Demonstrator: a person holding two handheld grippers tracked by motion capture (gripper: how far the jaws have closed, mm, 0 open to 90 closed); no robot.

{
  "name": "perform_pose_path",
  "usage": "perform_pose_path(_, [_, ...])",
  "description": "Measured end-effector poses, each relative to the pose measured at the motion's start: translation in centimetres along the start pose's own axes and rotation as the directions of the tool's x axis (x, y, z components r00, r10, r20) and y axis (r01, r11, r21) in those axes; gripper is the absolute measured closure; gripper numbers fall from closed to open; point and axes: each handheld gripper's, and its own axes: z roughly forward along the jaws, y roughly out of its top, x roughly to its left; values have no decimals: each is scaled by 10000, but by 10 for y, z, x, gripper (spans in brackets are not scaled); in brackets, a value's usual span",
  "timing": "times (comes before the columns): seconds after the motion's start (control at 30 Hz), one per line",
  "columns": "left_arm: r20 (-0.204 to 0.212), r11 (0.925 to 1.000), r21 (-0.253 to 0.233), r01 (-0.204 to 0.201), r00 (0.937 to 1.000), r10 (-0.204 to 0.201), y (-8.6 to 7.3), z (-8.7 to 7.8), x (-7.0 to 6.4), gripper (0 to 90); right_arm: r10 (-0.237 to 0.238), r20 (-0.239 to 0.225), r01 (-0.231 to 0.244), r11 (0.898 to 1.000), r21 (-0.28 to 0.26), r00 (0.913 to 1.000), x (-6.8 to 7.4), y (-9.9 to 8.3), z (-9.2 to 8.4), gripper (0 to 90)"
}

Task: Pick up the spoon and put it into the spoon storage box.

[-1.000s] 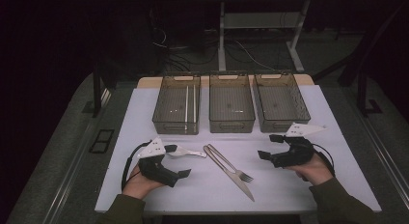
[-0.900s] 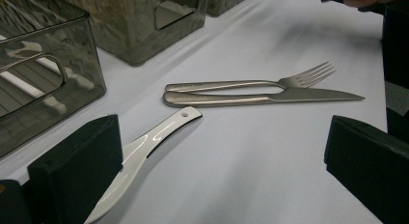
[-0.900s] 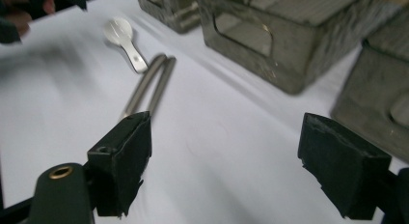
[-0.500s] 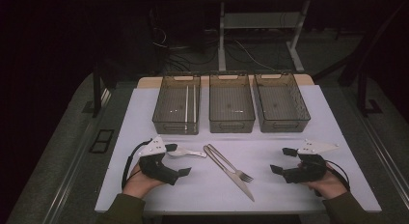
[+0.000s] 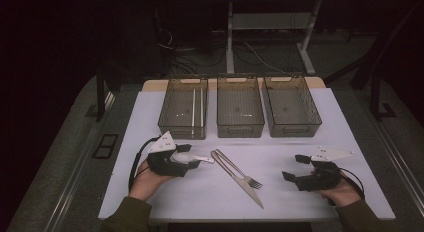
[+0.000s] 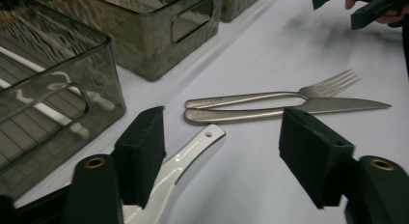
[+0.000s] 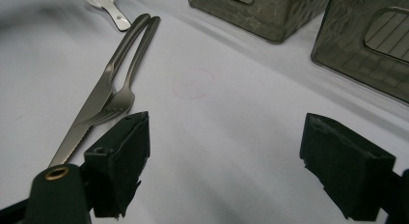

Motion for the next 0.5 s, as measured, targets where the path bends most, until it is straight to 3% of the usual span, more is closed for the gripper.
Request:
perform_pose_path(0.17, [-81,9997,230,50,10000,-49,8,6,14,545,-13,23,13,10000,37,10000,0,0,0,179])
perform_pose_path(0.27, [-313,9978,642,142,9994,-122,9,12,25,676,27,39,-27,10000,22,10000,-1,0,0,179])
perform_pose_path(0.5, [-820,9931,1080,456,9960,-369,8,22,50,880,16,55,-16,10000,16,10000,-1,0,0,179])
